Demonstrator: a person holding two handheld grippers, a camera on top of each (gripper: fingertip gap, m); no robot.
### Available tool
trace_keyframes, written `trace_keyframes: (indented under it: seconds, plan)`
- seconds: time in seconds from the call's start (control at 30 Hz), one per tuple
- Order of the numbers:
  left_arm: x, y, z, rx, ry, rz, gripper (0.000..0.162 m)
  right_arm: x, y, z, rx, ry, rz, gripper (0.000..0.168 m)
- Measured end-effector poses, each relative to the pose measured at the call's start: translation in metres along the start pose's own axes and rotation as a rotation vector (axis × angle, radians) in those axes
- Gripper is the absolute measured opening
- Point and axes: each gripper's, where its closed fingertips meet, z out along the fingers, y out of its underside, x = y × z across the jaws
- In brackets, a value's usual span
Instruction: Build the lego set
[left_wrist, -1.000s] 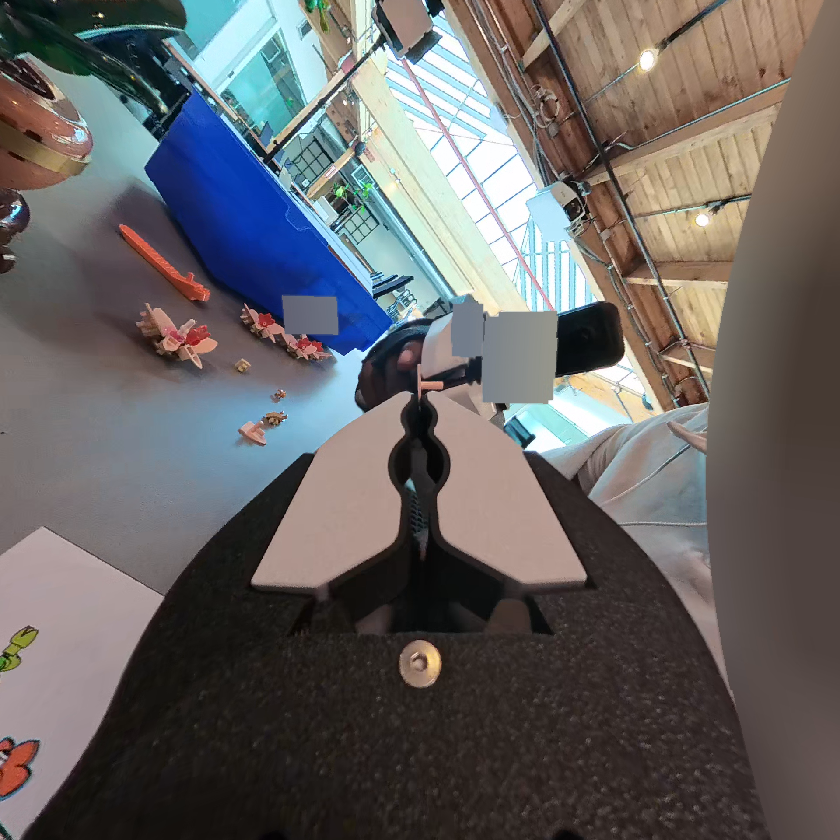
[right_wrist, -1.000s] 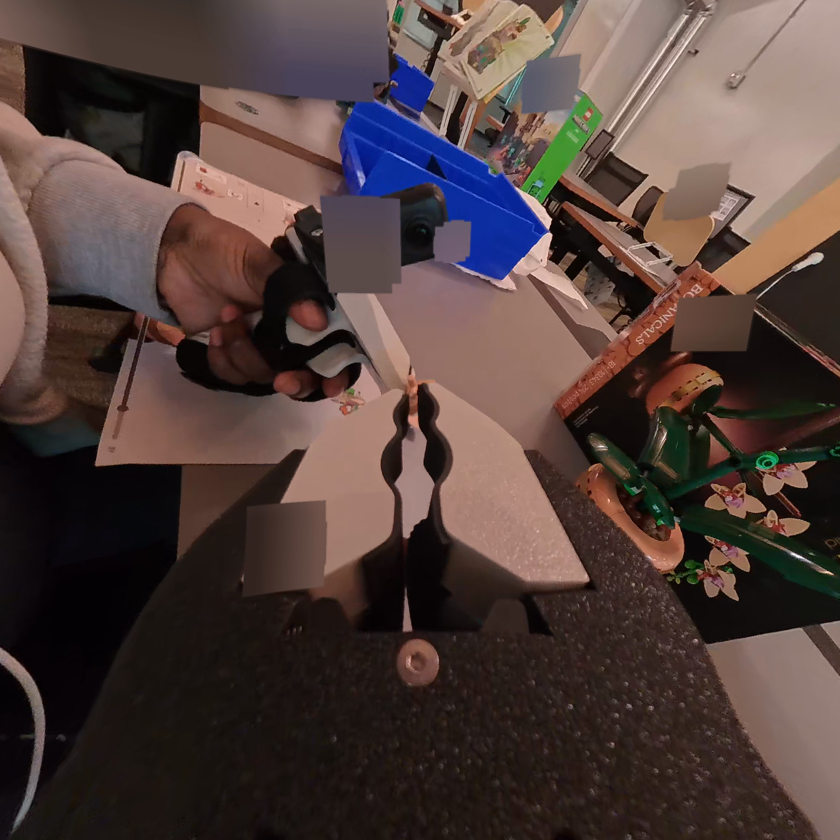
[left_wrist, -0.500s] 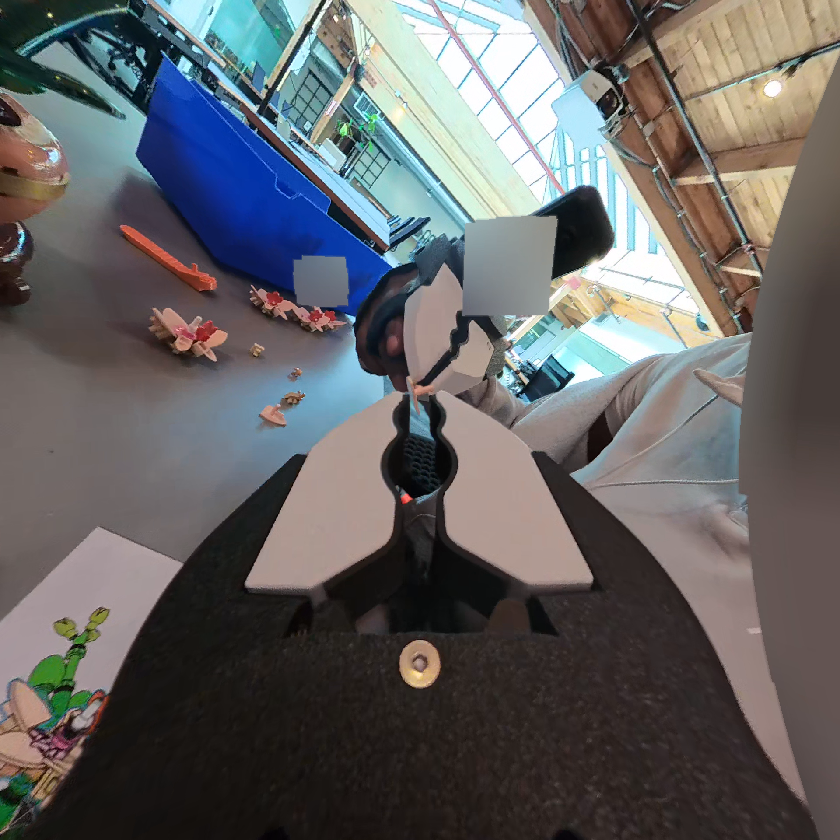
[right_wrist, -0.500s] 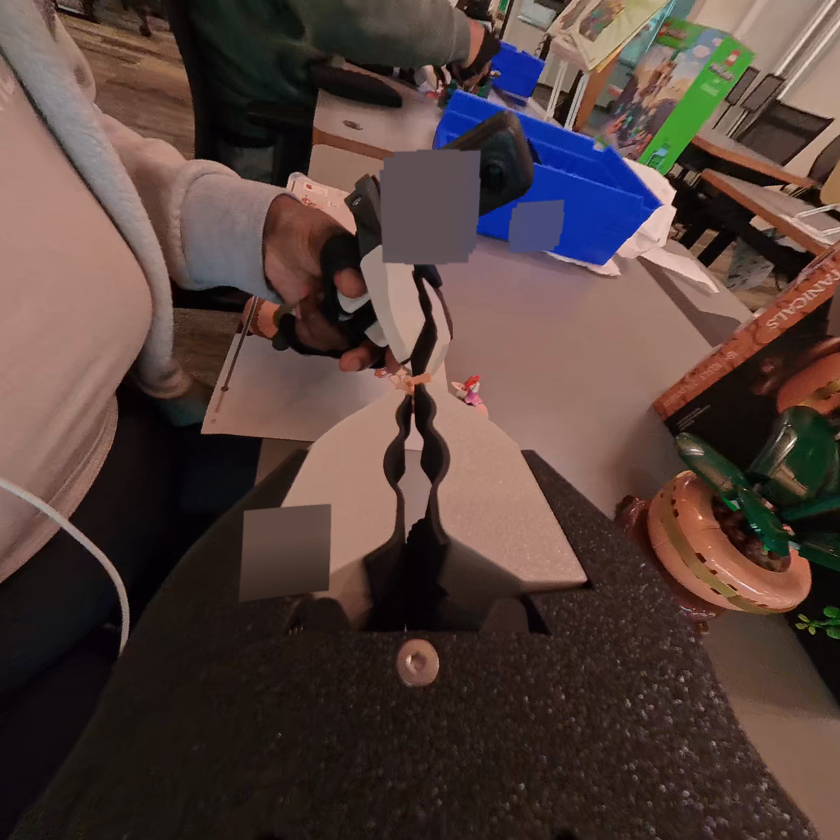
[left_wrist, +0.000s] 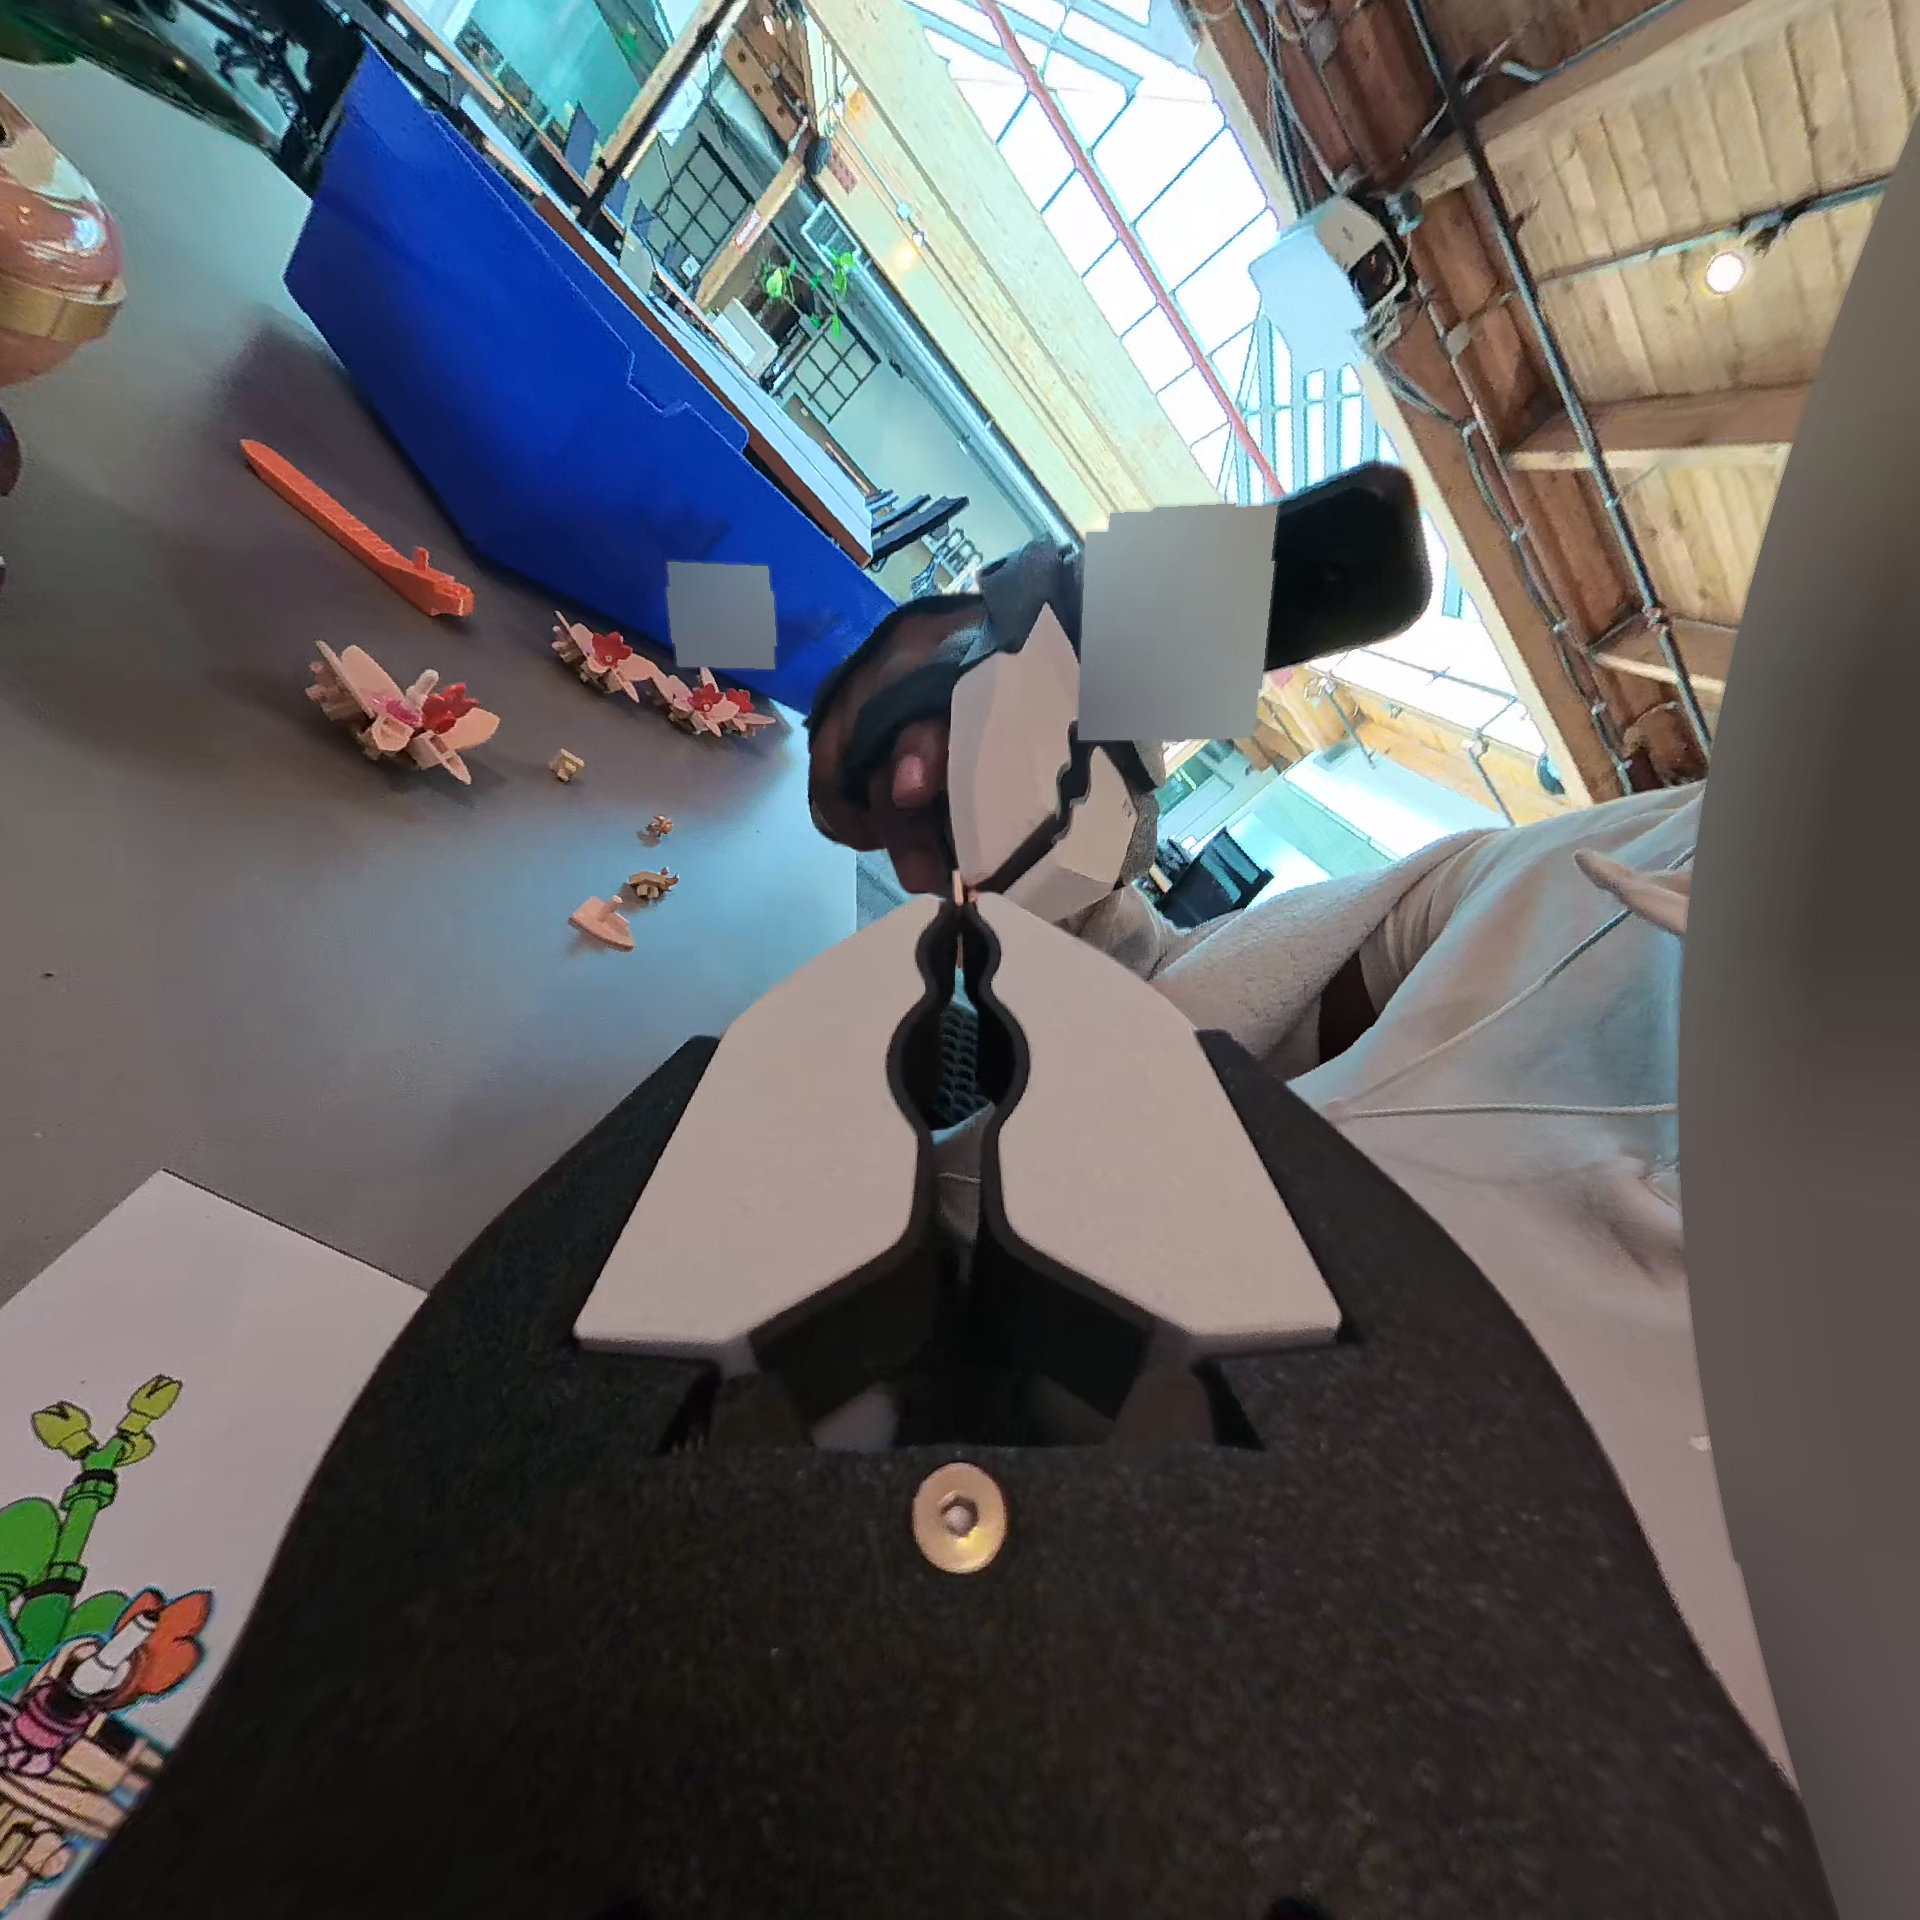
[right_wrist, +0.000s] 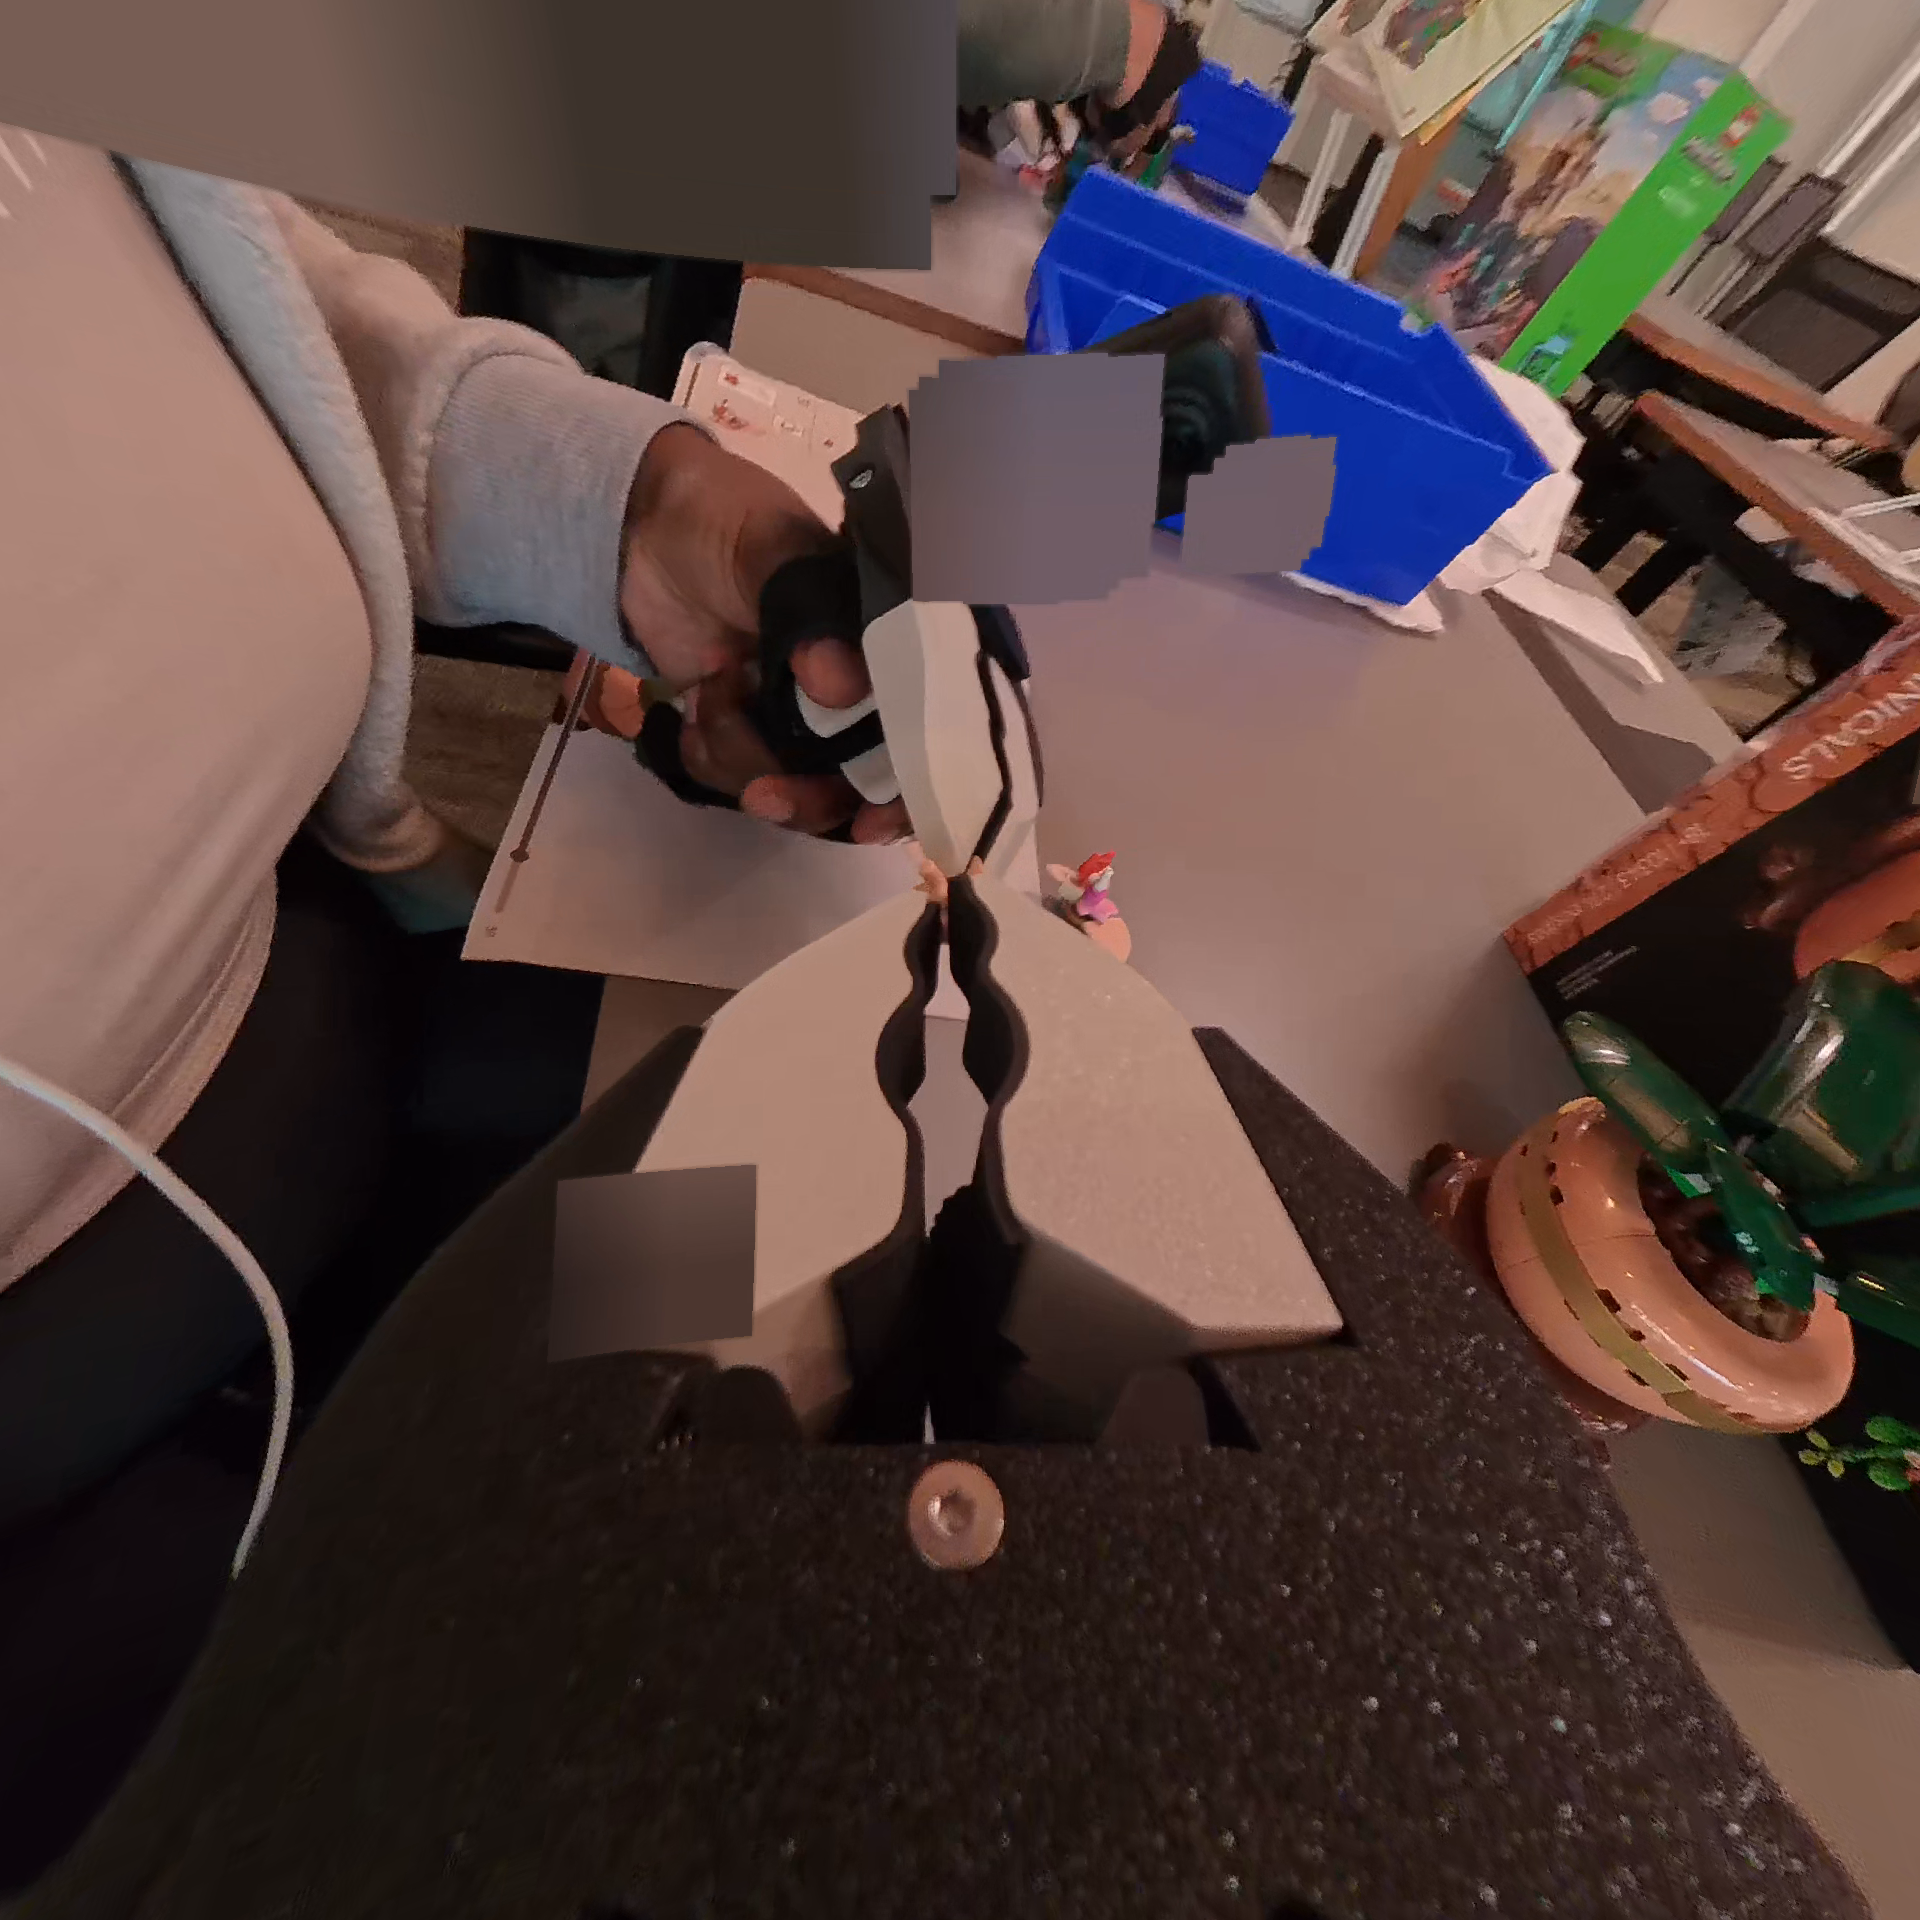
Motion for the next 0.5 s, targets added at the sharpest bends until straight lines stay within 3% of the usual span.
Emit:
trace_keyframes:
  seconds: [0.1, 0.2, 0.37, 0.5]
  plan:
    - [0.000, -0.003, -0.007, 0.030, -0.027, -0.009, 0.000, 0.005, -0.001, -0.006, 0.023, 0.076, 0.026, 0.016]
    - [0.007, -0.018, -0.039, 0.086, -0.108, 0.033, 0.000, 0.000, 0.011, -0.006, -0.060, 0.126, 0.074, 0.012]
    - [0.016, -0.050, -0.132, 0.197, -0.408, 0.161, 0.000, -0.049, 0.020, 0.067, -0.215, -0.043, 0.276, 0.005]
    - [0.029, -0.060, -0.183, 0.276, -0.558, 0.234, 0.000, -0.059, 0.035, 0.115, -0.368, -0.085, 0.303, 0.010]
